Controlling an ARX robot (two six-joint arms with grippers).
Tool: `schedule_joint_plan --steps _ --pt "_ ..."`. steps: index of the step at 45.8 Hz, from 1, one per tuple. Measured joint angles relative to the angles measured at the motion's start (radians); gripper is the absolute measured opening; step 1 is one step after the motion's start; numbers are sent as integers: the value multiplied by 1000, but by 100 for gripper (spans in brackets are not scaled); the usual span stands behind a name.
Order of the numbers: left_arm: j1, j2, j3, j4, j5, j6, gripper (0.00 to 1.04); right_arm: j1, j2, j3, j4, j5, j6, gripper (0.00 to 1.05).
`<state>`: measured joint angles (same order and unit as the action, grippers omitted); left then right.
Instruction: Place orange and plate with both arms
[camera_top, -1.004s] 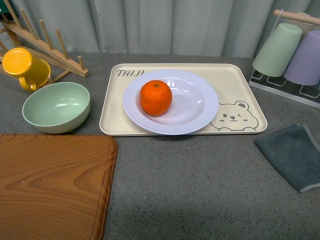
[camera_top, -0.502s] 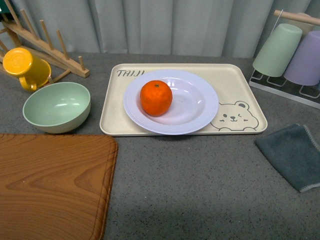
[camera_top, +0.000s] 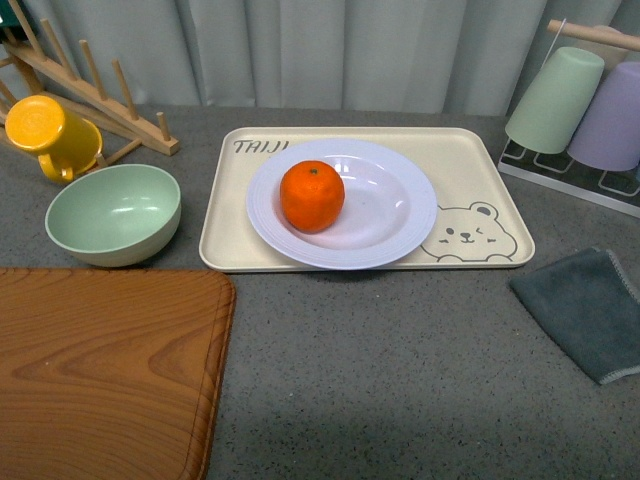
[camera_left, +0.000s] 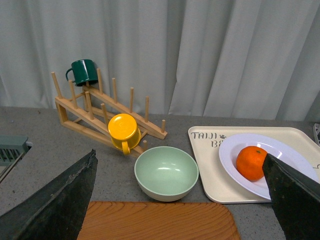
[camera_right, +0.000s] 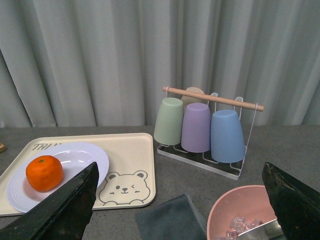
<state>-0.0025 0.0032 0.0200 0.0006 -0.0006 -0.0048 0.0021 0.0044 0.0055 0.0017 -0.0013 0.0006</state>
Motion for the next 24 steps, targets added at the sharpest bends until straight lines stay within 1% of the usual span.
schedule_joint_plan --steps 24 --pt "0 0 0 0 0 0 98 0 0 0 0 0 0 96"
